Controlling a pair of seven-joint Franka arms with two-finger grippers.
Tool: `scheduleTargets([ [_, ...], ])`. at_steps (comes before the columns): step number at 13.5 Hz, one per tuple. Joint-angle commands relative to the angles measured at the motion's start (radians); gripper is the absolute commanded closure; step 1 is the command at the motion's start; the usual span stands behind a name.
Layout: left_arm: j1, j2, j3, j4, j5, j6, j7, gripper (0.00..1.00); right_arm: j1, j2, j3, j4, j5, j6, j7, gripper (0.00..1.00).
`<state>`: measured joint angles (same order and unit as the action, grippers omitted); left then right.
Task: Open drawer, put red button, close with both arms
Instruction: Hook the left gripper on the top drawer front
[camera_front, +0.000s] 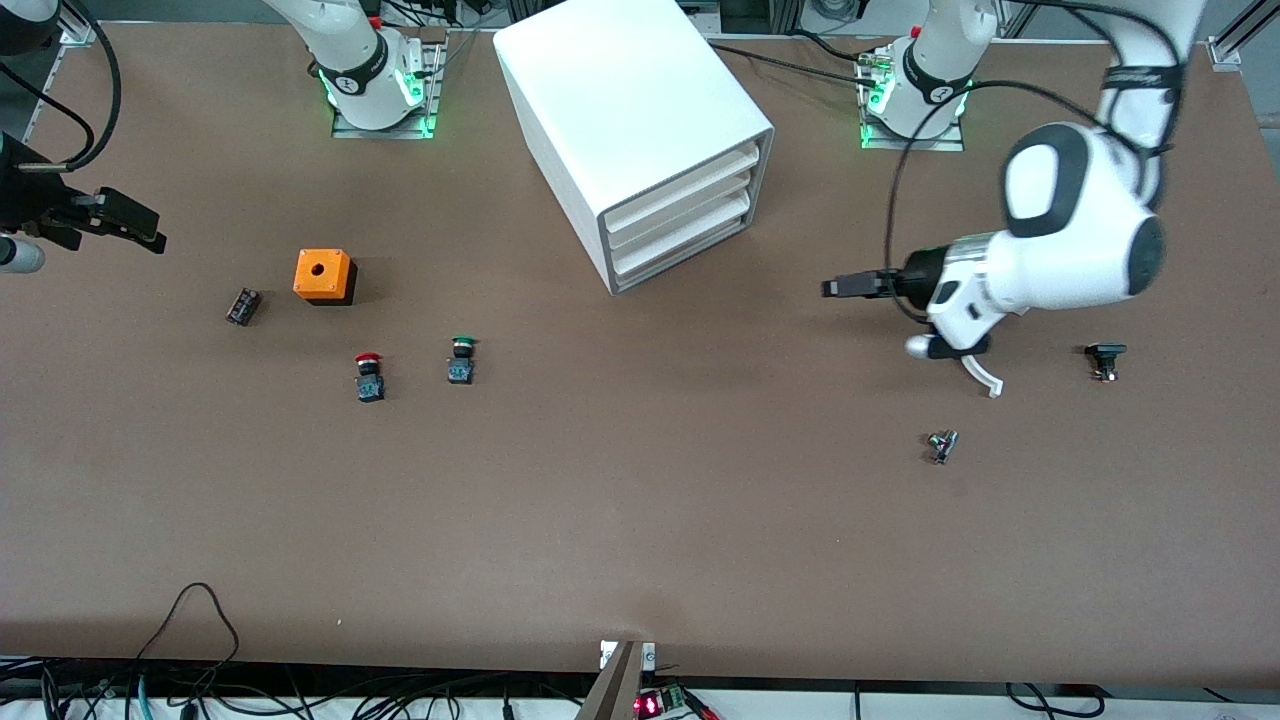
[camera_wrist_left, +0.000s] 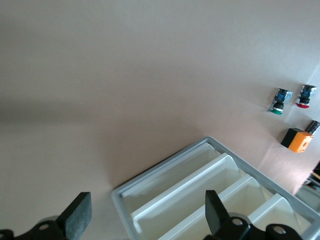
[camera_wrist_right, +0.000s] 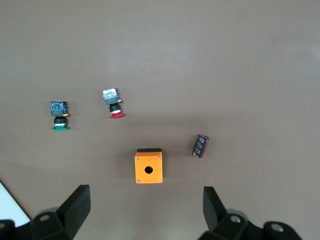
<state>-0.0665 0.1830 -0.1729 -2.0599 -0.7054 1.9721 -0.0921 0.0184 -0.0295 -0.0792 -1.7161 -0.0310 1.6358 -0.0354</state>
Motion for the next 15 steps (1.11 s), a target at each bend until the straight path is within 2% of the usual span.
scheduleTargets([
  [1, -0.044, 0.025, -0.048, -0.048, -0.090, 0.068, 0.035, 0.00, 0.002, 0.005, -0.002, 0.010, 0.002, -0.017, 0.003, 0.00],
  [5, -0.087, 0.075, -0.059, -0.158, -0.355, 0.133, 0.335, 0.00, 0.003, 0.016, -0.001, 0.010, 0.000, -0.017, -0.003, 0.00],
  [7, -0.110, 0.088, -0.098, -0.212, -0.513, 0.134, 0.437, 0.00, 0.003, 0.017, -0.001, 0.009, 0.002, -0.017, 0.003, 0.00],
  [9, -0.125, 0.104, -0.143, -0.221, -0.558, 0.134, 0.459, 0.00, 0.005, 0.022, 0.001, 0.003, 0.008, -0.016, 0.008, 0.00],
  [12, -0.144, 0.116, -0.183, -0.235, -0.575, 0.134, 0.460, 0.02, 0.049, 0.101, 0.001, 0.006, 0.006, 0.012, 0.009, 0.00],
  [13, -0.151, 0.121, -0.188, -0.246, -0.586, 0.137, 0.460, 0.12, 0.058, 0.135, 0.001, 0.004, 0.008, 0.047, 0.009, 0.00],
  [14, -0.153, 0.119, -0.191, -0.253, -0.589, 0.146, 0.460, 0.34, 0.070, 0.172, 0.001, 0.004, 0.008, 0.079, 0.009, 0.00],
  [15, -0.153, 0.119, -0.191, -0.258, -0.589, 0.146, 0.468, 0.98, 0.078, 0.203, 0.003, 0.006, 0.006, 0.110, 0.009, 0.00],
])
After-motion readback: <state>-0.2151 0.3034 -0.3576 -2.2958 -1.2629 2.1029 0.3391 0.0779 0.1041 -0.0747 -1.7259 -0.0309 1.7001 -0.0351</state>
